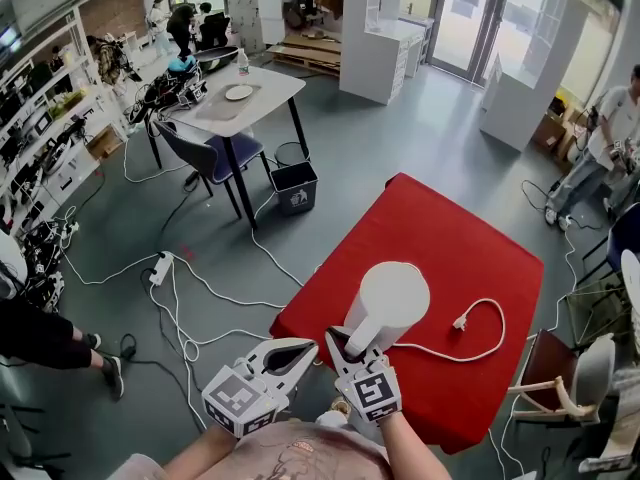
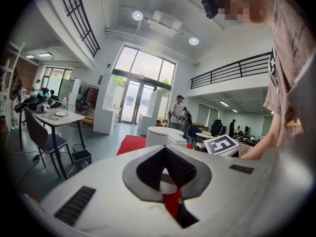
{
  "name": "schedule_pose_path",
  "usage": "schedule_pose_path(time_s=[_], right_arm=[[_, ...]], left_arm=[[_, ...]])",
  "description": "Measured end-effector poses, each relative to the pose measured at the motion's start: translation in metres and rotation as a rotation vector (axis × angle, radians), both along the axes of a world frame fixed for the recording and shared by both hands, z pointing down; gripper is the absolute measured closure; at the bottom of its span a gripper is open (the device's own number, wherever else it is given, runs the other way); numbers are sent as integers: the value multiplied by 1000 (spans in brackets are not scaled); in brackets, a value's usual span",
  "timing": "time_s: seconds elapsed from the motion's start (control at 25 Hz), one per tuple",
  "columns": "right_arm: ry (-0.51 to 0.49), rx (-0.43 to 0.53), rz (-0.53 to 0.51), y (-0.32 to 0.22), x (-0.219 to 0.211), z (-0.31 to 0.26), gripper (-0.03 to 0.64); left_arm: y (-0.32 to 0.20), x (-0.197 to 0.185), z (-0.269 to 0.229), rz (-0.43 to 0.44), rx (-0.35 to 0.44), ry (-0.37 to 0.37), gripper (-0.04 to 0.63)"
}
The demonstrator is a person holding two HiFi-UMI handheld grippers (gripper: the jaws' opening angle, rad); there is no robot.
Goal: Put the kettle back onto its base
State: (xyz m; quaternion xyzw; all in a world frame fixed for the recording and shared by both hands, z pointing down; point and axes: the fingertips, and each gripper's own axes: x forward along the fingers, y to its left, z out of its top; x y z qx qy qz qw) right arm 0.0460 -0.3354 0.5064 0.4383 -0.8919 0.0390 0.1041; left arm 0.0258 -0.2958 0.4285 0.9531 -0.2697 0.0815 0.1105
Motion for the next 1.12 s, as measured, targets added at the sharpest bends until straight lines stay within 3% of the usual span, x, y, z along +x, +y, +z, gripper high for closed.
schedule_pose_path(time_s=[1.12], right_arm=[[38,-6,0,-8,6,16,586]], left_arm=[[1,-3,3,-2,-11,-24,604]])
